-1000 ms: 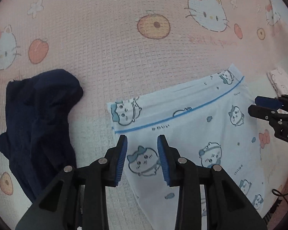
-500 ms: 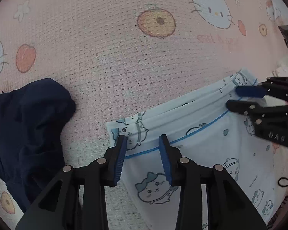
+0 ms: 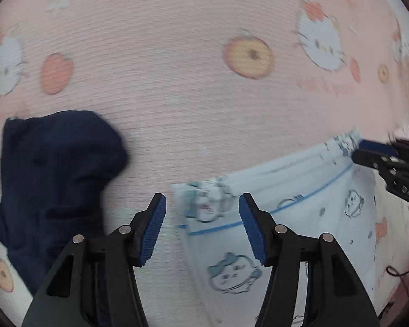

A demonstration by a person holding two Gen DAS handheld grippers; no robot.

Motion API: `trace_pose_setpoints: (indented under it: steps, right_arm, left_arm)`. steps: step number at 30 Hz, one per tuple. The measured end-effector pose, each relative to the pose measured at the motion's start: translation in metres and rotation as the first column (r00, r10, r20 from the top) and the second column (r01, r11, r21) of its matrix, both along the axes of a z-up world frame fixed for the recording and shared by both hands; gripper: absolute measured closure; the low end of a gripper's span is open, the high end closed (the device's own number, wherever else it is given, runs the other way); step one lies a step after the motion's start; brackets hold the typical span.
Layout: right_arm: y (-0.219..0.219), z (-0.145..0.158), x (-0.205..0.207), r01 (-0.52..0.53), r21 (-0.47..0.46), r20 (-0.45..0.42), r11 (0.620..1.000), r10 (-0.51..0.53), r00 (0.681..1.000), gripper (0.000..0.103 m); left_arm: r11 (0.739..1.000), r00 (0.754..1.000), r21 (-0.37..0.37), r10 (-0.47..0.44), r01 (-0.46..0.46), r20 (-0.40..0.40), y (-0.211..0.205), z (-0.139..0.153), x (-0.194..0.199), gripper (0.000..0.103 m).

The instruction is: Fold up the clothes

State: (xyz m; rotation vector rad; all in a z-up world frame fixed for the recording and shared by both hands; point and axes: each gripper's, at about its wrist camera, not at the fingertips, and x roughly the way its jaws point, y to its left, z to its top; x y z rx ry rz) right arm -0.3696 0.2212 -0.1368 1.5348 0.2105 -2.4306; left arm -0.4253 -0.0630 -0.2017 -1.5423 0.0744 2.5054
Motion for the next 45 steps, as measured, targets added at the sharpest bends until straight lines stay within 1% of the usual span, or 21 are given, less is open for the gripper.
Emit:
trace_pose_setpoints:
  steps: [2, 4, 6, 7, 8, 10, 12, 14, 18, 21, 23, 26, 28, 31, 32, 35, 37, 39, 40, 44, 45]
  right_arm:
    - [-0.019, -0.015, -0.004, -0.023, 0.031, 0.011, 0.999, 0.022, 1.000, 0.077]
    - [-0.032, -0.032, -0.010, -0.023, 0.105, 0.023, 0.994, 0.021, 1.000, 0.077]
    - [-0.025, -0.036, -0.013, -0.020, 0.119, 0.015, 0.993, 0.018, 1.000, 0.080]
    - [-0.018, -0.033, -0.014, -0.001, 0.083, 0.027, 0.997, -0.001, 1.000, 0.082]
    - [-0.011, -0.031, -0.015, 0.027, 0.050, 0.034, 0.998, -0.028, 0.999, 0.088]
    - [-0.002, -0.025, -0.013, 0.072, -0.013, 0.036, 0.997, -0.072, 0.997, 0.089]
    - [0.000, -0.020, -0.008, 0.106, -0.073, 0.028, 0.992, -0.104, 0.994, 0.084]
    - [-0.010, -0.022, -0.006, 0.076, -0.073, 0.029, 0.994, -0.074, 0.997, 0.083]
    - [-0.049, -0.051, -0.029, 0.053, -0.004, 0.051, 0.999, -0.052, 0.997, 0.083]
    - [-0.047, -0.051, -0.043, 0.092, -0.040, 0.042, 0.995, -0.091, 0.995, 0.083]
    - [-0.049, -0.050, -0.050, 0.108, -0.045, 0.034, 0.993, -0.106, 0.994, 0.083]
    - [-0.055, -0.043, -0.049, 0.126, -0.039, 0.053, 0.991, -0.123, 0.991, 0.083]
    - [-0.047, -0.026, -0.027, 0.127, -0.105, 0.084, 0.986, -0.118, 0.989, 0.083]
    - [-0.037, -0.004, 0.016, 0.117, -0.182, 0.136, 0.976, -0.093, 0.986, 0.080]
    - [-0.036, 0.001, 0.037, 0.106, -0.195, 0.157, 0.975, -0.076, 0.985, 0.078]
    - [-0.041, -0.014, 0.094, 0.050, -0.152, 0.197, 0.987, -0.019, 0.980, 0.076]
    - [-0.043, -0.029, 0.128, 0.022, -0.131, 0.238, 0.991, 0.010, 0.971, 0.076]
    - [-0.043, -0.053, 0.148, 0.030, -0.105, 0.295, 0.994, 0.002, 0.955, 0.076]
    - [-0.036, -0.060, 0.158, 0.027, -0.081, 0.301, 0.996, -0.001, 0.954, 0.076]
    - [-0.030, -0.046, 0.160, 0.007, -0.017, 0.250, 1.000, -0.003, 0.968, 0.076]
    - [-0.019, -0.032, 0.157, 0.014, -0.014, 0.215, 1.000, -0.010, 0.977, 0.076]
  left_arm:
    - [1.000, 1.000, 0.009, 0.001, -0.001, -0.001, -0.003, 0.000, 0.000, 0.044]
    - [1.000, 1.000, 0.019, 0.002, -0.002, -0.002, -0.005, -0.001, 0.000, 0.043]
    - [1.000, 1.000, 0.028, 0.003, -0.003, -0.002, -0.008, -0.001, 0.000, 0.043]
    - [0.999, 1.000, 0.032, 0.004, -0.004, -0.003, -0.009, -0.001, 0.000, 0.043]
    - [0.999, 1.000, 0.037, 0.004, -0.004, -0.003, -0.011, -0.002, 0.000, 0.045]
    - [0.999, 1.000, 0.046, 0.005, -0.005, -0.004, -0.013, -0.002, 0.000, 0.046]
    - [0.998, 1.000, 0.056, 0.006, -0.006, -0.005, -0.016, -0.002, 0.000, 0.046]
    - [0.999, 1.000, 0.018, -0.031, 0.031, -0.005, -0.004, -0.006, 0.002, 0.046]
    - [0.998, 1.000, -0.059, -0.023, 0.024, 0.020, -0.001, -0.022, 0.002, 0.043]
    - [0.995, 0.997, -0.059, 0.076, -0.075, 0.016, -0.027, -0.018, 0.000, 0.042]
    - [0.996, 0.996, -0.034, 0.084, -0.083, 0.014, -0.031, -0.020, 0.000, 0.041]
    - [0.993, 0.998, -0.102, 0.065, -0.067, -0.020, -0.016, -0.013, 0.018, 0.041]
    - [0.994, 0.999, -0.108, 0.026, -0.030, -0.042, 0.000, 0.010, 0.038, 0.041]
    - [0.996, 0.996, -0.012, -0.086, 0.085, -0.020, 0.007, 0.041, 0.080, 0.041]
    - [0.992, 0.992, 0.030, -0.124, 0.124, 0.006, 0.014, 0.042, 0.095, 0.041]
    - [0.971, 0.970, 0.077, -0.234, 0.228, 0.071, 0.036, 0.030, 0.117, 0.041]
    - [0.972, 0.971, 0.076, -0.226, 0.220, 0.079, 0.034, 0.029, 0.115, 0.041]
    - [0.974, 0.972, 0.074, -0.218, 0.212, 0.087, 0.032, 0.028, 0.112, 0.040]
    - [0.975, 0.972, 0.074, -0.215, 0.208, 0.091, 0.030, 0.028, 0.111, 0.040]
    - [0.979, 0.974, 0.071, -0.199, 0.192, 0.106, 0.026, 0.026, 0.106, 0.041]
    - [0.980, 0.975, 0.070, -0.195, 0.188, 0.110, 0.025, 0.026, 0.105, 0.041]
